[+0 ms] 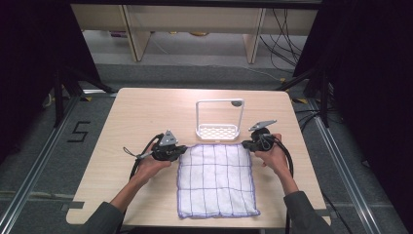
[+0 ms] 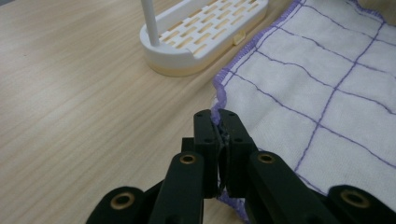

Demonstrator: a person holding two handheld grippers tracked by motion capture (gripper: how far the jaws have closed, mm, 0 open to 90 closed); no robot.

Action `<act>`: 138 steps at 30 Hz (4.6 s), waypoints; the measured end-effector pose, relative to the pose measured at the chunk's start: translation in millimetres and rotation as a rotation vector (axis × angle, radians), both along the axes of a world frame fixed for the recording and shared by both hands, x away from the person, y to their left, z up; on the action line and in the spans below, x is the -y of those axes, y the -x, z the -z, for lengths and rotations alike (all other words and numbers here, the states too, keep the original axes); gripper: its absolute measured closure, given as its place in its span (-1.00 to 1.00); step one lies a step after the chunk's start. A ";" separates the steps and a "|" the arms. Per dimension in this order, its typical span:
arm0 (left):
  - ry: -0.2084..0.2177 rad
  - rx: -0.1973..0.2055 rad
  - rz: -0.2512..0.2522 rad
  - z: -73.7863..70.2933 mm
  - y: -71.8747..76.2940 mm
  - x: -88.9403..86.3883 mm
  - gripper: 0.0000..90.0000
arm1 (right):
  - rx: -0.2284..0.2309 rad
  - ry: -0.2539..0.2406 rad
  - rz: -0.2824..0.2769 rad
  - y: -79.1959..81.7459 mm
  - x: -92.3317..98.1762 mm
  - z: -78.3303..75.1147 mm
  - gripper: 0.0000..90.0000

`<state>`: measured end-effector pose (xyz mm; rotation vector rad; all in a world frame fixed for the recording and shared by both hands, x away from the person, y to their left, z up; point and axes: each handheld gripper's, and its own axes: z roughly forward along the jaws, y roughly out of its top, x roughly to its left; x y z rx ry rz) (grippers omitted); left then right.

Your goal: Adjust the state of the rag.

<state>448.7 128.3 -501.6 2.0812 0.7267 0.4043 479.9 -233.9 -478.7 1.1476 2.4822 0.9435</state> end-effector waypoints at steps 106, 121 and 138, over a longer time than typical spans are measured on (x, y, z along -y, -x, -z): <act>-0.235 0.096 0.191 3.1 177.8 15.4 0.87 | 0.086 0.030 -0.156 198.2 29.7 -2.1 0.87; -0.002 -0.007 0.143 -19.2 153.1 -8.3 -0.15 | 0.086 -0.216 0.008 195.3 48.4 -29.8 -0.08; -0.024 -0.064 0.054 -9.1 78.3 -2.6 -0.25 | 0.036 -0.082 0.060 122.3 30.5 1.9 -0.03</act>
